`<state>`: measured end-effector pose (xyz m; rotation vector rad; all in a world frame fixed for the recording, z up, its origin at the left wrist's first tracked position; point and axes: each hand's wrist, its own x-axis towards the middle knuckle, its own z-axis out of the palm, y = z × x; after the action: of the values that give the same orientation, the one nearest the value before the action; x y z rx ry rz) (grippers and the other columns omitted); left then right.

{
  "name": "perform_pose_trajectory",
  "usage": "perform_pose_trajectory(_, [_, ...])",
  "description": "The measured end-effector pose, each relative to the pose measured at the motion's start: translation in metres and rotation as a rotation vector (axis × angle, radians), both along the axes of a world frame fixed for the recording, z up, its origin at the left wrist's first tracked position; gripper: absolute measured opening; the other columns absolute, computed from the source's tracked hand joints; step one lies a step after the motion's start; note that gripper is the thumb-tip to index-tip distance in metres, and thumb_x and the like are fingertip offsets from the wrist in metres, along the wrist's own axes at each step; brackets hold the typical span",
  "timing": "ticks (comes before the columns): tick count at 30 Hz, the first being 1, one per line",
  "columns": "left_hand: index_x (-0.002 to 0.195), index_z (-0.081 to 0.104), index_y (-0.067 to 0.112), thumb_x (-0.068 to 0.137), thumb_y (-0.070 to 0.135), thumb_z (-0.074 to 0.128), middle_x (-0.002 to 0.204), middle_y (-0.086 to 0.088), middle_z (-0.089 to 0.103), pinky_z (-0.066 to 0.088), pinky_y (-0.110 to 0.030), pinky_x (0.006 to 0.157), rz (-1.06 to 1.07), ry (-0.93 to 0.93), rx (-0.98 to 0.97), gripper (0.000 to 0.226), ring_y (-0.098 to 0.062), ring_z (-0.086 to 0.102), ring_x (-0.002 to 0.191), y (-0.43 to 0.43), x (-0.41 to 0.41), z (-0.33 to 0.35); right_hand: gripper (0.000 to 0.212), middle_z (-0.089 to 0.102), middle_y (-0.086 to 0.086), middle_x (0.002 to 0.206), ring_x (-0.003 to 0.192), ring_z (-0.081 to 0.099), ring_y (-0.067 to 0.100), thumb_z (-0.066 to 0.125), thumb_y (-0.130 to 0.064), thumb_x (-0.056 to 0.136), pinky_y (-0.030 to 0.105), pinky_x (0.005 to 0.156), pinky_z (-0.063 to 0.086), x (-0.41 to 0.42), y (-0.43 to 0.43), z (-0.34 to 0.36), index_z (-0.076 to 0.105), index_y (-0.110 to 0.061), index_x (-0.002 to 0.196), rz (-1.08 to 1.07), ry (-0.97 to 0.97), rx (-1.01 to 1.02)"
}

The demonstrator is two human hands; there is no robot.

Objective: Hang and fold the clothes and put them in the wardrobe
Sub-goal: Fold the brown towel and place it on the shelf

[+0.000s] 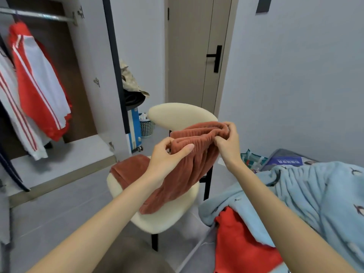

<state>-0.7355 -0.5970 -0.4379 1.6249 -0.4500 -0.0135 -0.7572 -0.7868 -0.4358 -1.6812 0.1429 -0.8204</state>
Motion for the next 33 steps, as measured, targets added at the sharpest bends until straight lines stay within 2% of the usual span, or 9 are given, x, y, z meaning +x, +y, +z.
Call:
perform_pose_trajectory(4, [0.100, 0.065, 0.008, 0.074, 0.037, 0.081, 0.077, 0.013, 0.071, 0.048, -0.009, 0.057, 0.020, 0.224, -0.031, 0.041, 0.005, 0.066, 0.069, 0.011, 0.014, -0.038, 0.030, 0.066, -0.008, 0.087, 0.075, 0.060, -0.004, 0.051, -0.010, 0.065, 0.019, 0.069, 0.047, 0.019, 0.008, -0.031, 0.060, -0.024, 0.090, 0.051, 0.145, -0.048])
perform_pose_trajectory(7, [0.104, 0.062, 0.010, 0.076, 0.037, 0.079, 0.095, 0.003, 0.071, 0.054, -0.019, 0.071, 0.031, 0.388, -0.033, 0.043, -0.007, 0.067, 0.086, 0.013, 0.032, -0.071, 0.030, 0.065, -0.009, 0.082, 0.069, 0.059, -0.005, 0.051, -0.012, 0.065, 0.012, 0.061, 0.044, 0.044, 0.010, -0.055, 0.061, -0.019, 0.092, 0.099, 0.302, -0.073])
perform_pose_trajectory(10, [0.104, 0.058, 0.017, 0.079, 0.040, 0.076, 0.108, -0.001, 0.066, 0.053, -0.036, 0.091, 0.004, 0.506, 0.021, 0.039, -0.017, 0.064, 0.101, 0.015, 0.041, -0.100, 0.022, 0.057, -0.006, 0.077, 0.067, 0.052, 0.006, 0.054, -0.003, 0.077, 0.021, 0.059, 0.039, 0.057, 0.005, -0.077, 0.054, -0.023, 0.085, 0.152, 0.465, -0.163])
perform_pose_trajectory(14, [0.103, 0.052, 0.023, 0.083, 0.042, 0.072, 0.113, 0.003, 0.061, 0.052, -0.040, 0.094, -0.025, 0.624, 0.137, 0.034, -0.016, 0.061, 0.104, 0.024, 0.068, -0.141, 0.023, 0.059, -0.007, 0.088, 0.073, 0.052, 0.003, 0.057, -0.008, 0.081, 0.019, 0.059, 0.036, 0.095, 0.005, -0.116, 0.054, -0.026, 0.094, 0.233, 0.677, -0.257])
perform_pose_trajectory(19, [0.106, 0.049, 0.018, 0.087, 0.036, 0.070, 0.114, -0.002, 0.059, 0.051, -0.039, 0.095, 0.024, 0.723, 0.209, 0.034, -0.019, 0.059, 0.107, 0.033, 0.097, -0.187, 0.037, 0.063, 0.002, 0.109, 0.098, 0.059, 0.018, 0.058, -0.011, 0.079, 0.029, 0.082, 0.048, 0.136, 0.015, -0.165, 0.059, -0.020, 0.115, 0.286, 0.866, -0.324])
perform_pose_trajectory(21, [0.107, 0.049, 0.016, 0.087, 0.035, 0.069, 0.113, -0.001, 0.058, 0.051, -0.036, 0.092, 0.055, 0.735, 0.243, 0.034, -0.017, 0.059, 0.105, 0.035, 0.106, -0.203, 0.042, 0.061, 0.000, 0.110, 0.101, 0.056, 0.017, 0.060, -0.012, 0.079, 0.027, 0.086, 0.044, 0.151, 0.020, -0.182, 0.059, -0.019, 0.121, 0.302, 0.915, -0.362])
perform_pose_trajectory(25, [0.105, 0.050, 0.014, 0.088, 0.030, 0.069, 0.108, 0.004, 0.057, 0.043, -0.015, 0.066, 0.100, 0.699, 0.286, 0.030, -0.001, 0.054, 0.088, 0.038, 0.115, -0.225, 0.049, 0.060, -0.001, 0.114, 0.103, 0.053, 0.013, 0.063, -0.012, 0.080, 0.018, 0.086, 0.036, 0.164, 0.022, -0.211, 0.055, -0.018, 0.128, 0.346, 0.956, -0.435])
perform_pose_trajectory(29, [0.114, 0.044, 0.014, 0.085, 0.023, 0.073, 0.122, -0.005, 0.051, 0.045, -0.030, 0.087, 0.159, 0.534, 0.409, 0.042, -0.019, 0.054, 0.106, 0.039, 0.109, -0.236, 0.046, 0.064, 0.003, 0.124, 0.117, 0.058, 0.020, 0.065, -0.013, 0.083, 0.034, 0.102, 0.044, 0.152, 0.017, -0.233, 0.055, -0.019, 0.128, 0.283, 0.893, -0.521])
perform_pose_trajectory(33, [0.127, 0.047, 0.017, 0.079, 0.012, 0.076, 0.131, -0.008, 0.038, 0.040, -0.041, 0.098, 0.356, 0.052, 0.676, 0.056, -0.026, 0.039, 0.117, 0.031, 0.087, -0.230, 0.046, 0.058, 0.001, 0.130, 0.121, 0.049, 0.026, 0.065, -0.028, 0.087, 0.040, 0.103, 0.039, 0.128, 0.011, -0.239, 0.050, -0.023, 0.130, 0.167, 0.813, -0.671])
